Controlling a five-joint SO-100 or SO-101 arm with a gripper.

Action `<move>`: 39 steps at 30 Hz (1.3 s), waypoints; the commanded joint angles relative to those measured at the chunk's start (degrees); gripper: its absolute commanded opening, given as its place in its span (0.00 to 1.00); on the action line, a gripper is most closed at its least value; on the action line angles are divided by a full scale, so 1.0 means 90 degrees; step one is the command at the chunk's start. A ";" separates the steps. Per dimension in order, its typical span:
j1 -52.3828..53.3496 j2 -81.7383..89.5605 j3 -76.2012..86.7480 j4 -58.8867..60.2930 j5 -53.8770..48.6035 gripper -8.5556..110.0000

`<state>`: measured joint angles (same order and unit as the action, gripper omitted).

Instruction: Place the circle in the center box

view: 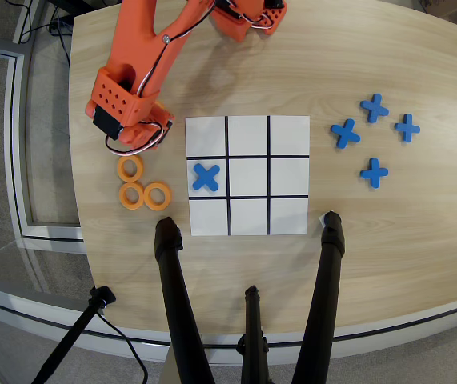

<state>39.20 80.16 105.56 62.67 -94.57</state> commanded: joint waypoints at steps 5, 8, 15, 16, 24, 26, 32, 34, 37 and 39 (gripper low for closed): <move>0.0029 0.0830 -0.0762 0.0244 0.0215 0.07; -0.0137 0.1279 -0.1035 0.0684 0.0283 0.07; -0.1221 0.2617 -0.0840 0.1553 0.0439 0.07; -0.1445 0.2842 -0.0693 0.1582 0.0518 0.07; -0.3477 0.3311 -0.0273 0.1475 0.1338 0.07; -0.3887 0.3184 -0.0352 0.1357 0.1543 0.07; -0.4678 0.2236 -0.0898 0.1084 0.1914 0.07; -0.4805 0.1797 -0.1162 0.1016 0.2021 0.07; -0.4922 0.1182 -0.1494 0.0850 0.2178 0.07; -0.4971 0.0840 -0.1553 0.0654 0.2275 0.07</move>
<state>-5.01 90.00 94.31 70.22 -74.88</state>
